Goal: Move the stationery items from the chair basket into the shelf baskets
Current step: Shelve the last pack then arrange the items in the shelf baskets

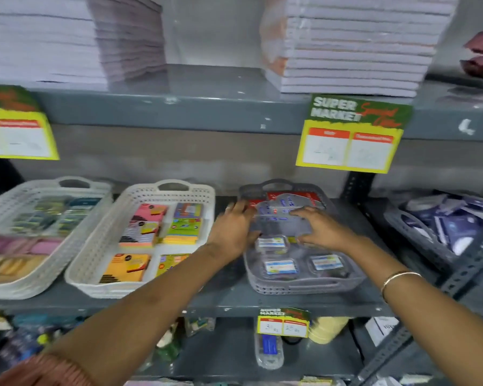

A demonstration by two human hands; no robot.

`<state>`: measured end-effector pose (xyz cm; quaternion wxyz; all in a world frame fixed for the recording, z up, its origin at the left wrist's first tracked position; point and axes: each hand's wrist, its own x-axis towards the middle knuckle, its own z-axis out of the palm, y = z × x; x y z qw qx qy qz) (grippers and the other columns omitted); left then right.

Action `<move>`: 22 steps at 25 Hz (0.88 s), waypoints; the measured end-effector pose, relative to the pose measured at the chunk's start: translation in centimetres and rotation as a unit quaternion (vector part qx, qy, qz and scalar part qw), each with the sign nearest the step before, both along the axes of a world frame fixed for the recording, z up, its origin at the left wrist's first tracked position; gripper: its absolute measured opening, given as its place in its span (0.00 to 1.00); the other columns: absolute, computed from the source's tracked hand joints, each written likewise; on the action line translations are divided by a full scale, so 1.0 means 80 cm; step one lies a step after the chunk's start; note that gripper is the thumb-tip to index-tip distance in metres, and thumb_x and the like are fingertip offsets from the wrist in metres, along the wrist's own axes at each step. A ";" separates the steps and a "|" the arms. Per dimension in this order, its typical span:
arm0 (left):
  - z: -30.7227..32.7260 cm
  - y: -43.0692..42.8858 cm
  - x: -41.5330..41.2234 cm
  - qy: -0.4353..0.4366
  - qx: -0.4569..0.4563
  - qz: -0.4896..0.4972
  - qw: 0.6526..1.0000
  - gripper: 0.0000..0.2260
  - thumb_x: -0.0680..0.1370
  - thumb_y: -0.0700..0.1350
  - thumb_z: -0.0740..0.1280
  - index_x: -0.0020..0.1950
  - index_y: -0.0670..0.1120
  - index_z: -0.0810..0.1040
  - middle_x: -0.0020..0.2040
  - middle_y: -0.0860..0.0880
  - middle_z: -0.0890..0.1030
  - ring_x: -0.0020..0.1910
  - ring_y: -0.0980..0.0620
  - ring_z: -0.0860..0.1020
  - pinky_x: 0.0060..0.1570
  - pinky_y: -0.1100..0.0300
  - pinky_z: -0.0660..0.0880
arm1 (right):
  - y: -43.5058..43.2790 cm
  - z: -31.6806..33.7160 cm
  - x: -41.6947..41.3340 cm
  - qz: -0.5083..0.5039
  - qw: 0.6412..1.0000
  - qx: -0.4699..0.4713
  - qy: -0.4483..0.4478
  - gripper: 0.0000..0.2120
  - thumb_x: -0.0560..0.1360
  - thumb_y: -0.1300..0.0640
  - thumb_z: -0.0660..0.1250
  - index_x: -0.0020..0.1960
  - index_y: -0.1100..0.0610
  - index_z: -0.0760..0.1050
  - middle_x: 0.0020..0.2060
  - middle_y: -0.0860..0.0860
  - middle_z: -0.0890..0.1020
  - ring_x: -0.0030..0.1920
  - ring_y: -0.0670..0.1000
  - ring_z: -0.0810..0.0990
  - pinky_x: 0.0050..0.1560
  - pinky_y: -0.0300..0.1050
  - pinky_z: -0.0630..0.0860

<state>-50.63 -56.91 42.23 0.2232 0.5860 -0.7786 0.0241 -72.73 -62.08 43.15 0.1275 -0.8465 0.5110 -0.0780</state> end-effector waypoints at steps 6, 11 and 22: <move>0.028 0.041 0.236 0.040 -0.039 0.148 0.987 0.17 0.75 0.47 0.68 0.61 0.42 0.75 0.63 0.43 0.72 0.62 0.43 0.69 0.58 0.51 0.68 | 0.012 0.044 0.229 0.109 0.988 -0.096 -0.060 0.23 0.70 0.59 0.71 0.64 0.59 0.71 0.62 0.60 0.75 0.63 0.58 0.74 0.63 0.47 0.68; 0.018 0.083 0.469 0.013 0.095 0.195 0.976 0.14 0.77 0.44 0.66 0.60 0.40 0.76 0.60 0.42 0.77 0.59 0.42 0.74 0.55 0.55 0.69 | 0.071 0.033 0.450 0.152 0.982 -0.052 -0.103 0.22 0.71 0.59 0.69 0.64 0.56 0.71 0.64 0.56 0.73 0.63 0.55 0.73 0.63 0.44 0.68; -0.035 0.117 0.696 -0.049 0.371 0.079 0.924 0.22 0.66 0.39 0.78 0.56 0.45 0.75 0.51 0.52 0.75 0.51 0.54 0.72 0.42 0.75 0.68 | 0.122 -0.041 0.669 0.220 0.971 0.055 0.077 0.35 0.70 0.50 0.71 0.71 0.57 0.60 0.72 0.55 0.66 0.69 0.56 0.66 0.66 0.47 0.66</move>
